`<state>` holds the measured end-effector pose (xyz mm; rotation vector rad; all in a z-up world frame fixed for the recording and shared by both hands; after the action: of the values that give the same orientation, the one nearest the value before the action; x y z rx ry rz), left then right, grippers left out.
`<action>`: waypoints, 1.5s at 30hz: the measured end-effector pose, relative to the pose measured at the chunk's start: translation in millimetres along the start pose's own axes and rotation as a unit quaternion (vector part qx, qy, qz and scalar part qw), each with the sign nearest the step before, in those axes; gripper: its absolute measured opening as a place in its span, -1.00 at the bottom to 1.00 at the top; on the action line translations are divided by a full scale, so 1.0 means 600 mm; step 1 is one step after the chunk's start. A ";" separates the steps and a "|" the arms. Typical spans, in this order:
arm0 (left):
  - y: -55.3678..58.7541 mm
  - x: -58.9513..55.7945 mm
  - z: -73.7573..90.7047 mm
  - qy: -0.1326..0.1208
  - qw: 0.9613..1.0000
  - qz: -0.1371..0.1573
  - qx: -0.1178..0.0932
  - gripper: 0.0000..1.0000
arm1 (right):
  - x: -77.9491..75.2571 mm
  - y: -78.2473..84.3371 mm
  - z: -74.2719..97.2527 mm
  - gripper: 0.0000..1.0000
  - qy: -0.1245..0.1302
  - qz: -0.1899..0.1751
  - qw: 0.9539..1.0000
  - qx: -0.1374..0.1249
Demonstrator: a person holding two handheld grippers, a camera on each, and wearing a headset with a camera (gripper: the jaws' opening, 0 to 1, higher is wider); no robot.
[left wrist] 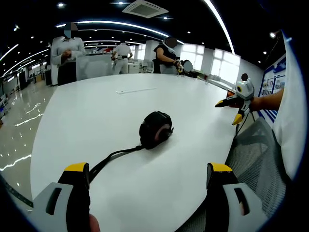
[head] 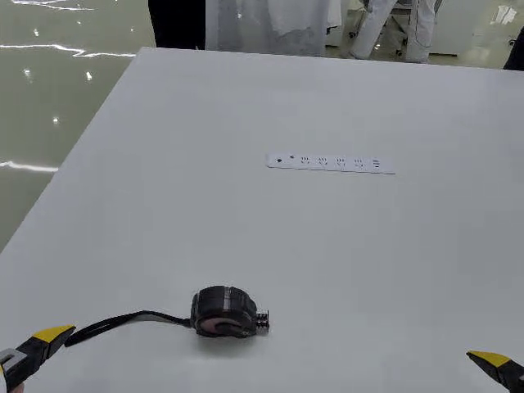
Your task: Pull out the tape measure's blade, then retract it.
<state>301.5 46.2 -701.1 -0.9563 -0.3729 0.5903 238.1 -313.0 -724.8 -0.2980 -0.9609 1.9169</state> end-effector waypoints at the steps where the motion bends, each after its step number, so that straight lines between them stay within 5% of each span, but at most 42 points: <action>1: -0.001 0.000 -0.001 0.002 1.000 -0.001 0.000 0.98 | -0.001 0.000 0.000 0.92 0.001 -0.001 1.000 -0.001; 13: -0.007 0.001 -0.012 0.013 1.000 -0.014 0.005 0.98 | -0.007 -0.002 -0.003 0.92 0.000 -0.001 1.000 -0.001; 25: -0.028 -0.010 -0.045 0.057 0.998 -0.032 0.006 0.98 | -0.008 -0.023 -0.026 0.92 -0.020 0.020 1.000 0.001; 32: -0.048 -0.014 -0.074 0.089 0.995 -0.050 0.005 0.98 | -0.008 -0.037 -0.048 0.92 -0.039 0.036 0.999 0.010; 45: -0.041 -0.014 -0.119 0.143 0.985 -0.092 0.036 0.89 | -0.009 -0.069 -0.097 0.90 -0.067 0.066 0.995 0.021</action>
<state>341.2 -16.3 -718.6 -0.9111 -0.1792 0.2908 299.7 -278.5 -734.3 -0.2155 -1.0079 2.0972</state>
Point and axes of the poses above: the centre of the closed fingertips' face, and the gripper's own axes: z roughly backward along the fingers, x roughly to its left, y roughly out of its underside, the point moved 1 cm from there along z, roughly backward along the fingers, and after that the axes turned 10 degrees about -z, right-handed, at the moved point
